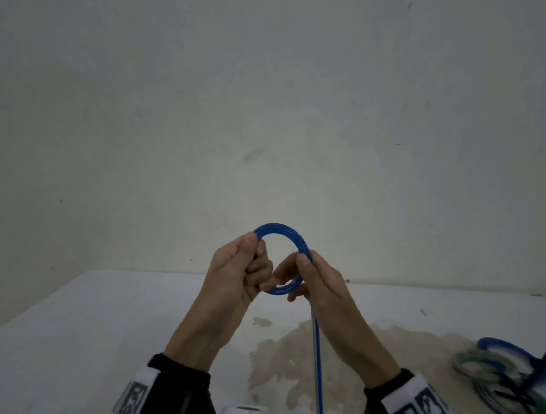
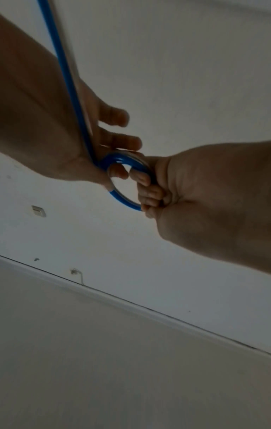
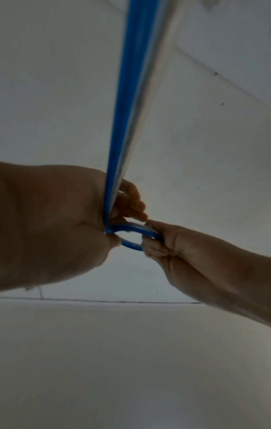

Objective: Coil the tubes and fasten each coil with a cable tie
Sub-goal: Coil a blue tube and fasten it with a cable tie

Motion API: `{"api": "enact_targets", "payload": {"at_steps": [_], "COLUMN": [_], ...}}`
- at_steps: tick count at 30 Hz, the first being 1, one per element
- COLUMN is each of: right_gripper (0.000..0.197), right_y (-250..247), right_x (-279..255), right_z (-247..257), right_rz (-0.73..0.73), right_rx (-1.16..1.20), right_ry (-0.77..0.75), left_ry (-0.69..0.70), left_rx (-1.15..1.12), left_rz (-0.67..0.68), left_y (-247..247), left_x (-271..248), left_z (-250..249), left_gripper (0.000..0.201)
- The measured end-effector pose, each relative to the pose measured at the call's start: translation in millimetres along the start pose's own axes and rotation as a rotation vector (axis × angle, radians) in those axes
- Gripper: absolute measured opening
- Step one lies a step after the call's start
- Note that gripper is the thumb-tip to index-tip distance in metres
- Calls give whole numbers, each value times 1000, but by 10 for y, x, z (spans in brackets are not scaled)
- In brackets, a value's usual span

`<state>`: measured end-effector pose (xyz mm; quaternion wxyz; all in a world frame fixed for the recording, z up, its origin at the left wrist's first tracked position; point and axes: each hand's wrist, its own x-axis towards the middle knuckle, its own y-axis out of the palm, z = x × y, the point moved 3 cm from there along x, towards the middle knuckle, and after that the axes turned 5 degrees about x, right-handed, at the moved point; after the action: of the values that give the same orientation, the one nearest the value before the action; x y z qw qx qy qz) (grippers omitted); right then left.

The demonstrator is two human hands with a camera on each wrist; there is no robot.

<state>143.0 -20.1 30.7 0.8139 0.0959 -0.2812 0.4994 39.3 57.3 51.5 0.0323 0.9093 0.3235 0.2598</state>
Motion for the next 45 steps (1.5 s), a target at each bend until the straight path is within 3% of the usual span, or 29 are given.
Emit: {"api": "enact_targets", "payload": {"at_steps": [3,6,10,12,19,24,27,30,35,38,40,42,45], "right_gripper": [27,26,26,26,36,37,38,38,30,30,30,30,31], "right_y": [-37,-196,-234,-215,-218,-180,-173,-118,34,-43,-142,-238,-280], "right_x": [11,18,-6,-24,-95,-91,-75,-60,-29,-8,-3,-6,-30], "right_z": [-16,43,107,152,326,337,328,287,132,109,134,183,237], "right_rz": [-43,23,185,245,304,320,286,233,55,-13,31,107,226], "right_rx": [-4,-112,-459,-497,-10,-101,-61,-15,3,18,10,-117,-410], "right_ry": [-15,-33,17,50,60,39,22,-7,-95,-108,-77,-79,-58], "left_ry": [-16,-67,-47,-51,-86,-87,-31,43,106,37,-55,-93,-77], "left_rx": [-13,32,452,536,200,322,224,41,-87,-176,-250,-160,247], "left_rz": [39,181,233,245,358,300,247,110,-86,-16,72,145,203], "left_y": [80,66,-40,-36,-5,-82,-27,-21,9,74,67,15,-63], "left_x": [-18,-23,-50,-54,-106,-98,-80,-43,-19,-35,-49,-50,-51], "left_z": [39,-4,-43,-28,-85,-142,-133,-153,-64,-9,-20,-47,-72], "left_gripper": [33,31,31,26,34,40,35,31,36,32,29,27,32]}}
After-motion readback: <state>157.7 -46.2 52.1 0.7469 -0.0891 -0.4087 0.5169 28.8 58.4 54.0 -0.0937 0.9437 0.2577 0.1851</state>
